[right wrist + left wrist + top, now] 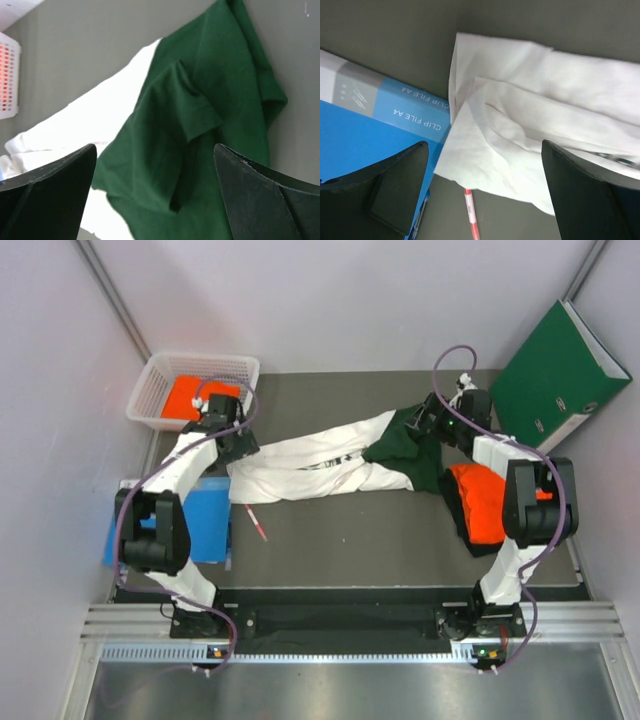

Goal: Fold and stack the t-shirts
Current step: Fold the tshirt

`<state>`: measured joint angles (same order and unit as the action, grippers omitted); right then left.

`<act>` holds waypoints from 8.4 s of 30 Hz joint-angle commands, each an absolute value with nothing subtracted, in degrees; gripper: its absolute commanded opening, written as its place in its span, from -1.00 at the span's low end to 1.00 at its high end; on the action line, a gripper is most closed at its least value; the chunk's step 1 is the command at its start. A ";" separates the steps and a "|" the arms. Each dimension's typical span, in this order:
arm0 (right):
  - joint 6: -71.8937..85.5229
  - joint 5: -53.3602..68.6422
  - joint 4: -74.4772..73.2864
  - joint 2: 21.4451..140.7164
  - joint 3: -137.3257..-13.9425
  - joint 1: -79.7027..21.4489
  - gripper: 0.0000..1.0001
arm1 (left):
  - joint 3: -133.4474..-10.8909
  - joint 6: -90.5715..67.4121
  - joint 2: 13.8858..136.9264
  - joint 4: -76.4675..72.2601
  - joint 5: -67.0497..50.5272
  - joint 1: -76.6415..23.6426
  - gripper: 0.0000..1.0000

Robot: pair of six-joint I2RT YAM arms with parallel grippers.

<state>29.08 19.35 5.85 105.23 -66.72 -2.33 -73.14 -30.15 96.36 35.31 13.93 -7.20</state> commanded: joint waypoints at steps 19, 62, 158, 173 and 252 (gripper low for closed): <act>33.05 23.29 7.47 102.03 -59.76 -2.72 0.30 | -71.72 -28.74 89.38 31.99 12.13 -7.21 0.98; 35.26 22.24 22.32 118.58 -85.45 -8.09 1.00 | -71.63 -27.25 95.97 32.00 13.80 -7.29 0.98; 32.79 11.16 0.88 131.67 -102.94 -1.14 0.27 | -86.23 -20.74 103.45 39.02 22.33 -10.81 0.98; 48.06 19.87 21.88 86.32 -43.87 -12.89 0.99 | -75.15 -23.29 93.43 35.69 18.46 -14.06 0.98; 30.33 -21.54 -21.73 60.86 -45.96 -32.98 0.99 | -87.35 -22.59 107.65 29.80 5.46 -23.47 0.98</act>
<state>35.27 -15.00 -30.09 49.71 -42.68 -37.36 -81.87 -22.55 104.18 33.12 10.35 -23.57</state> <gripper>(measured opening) 0.993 0.990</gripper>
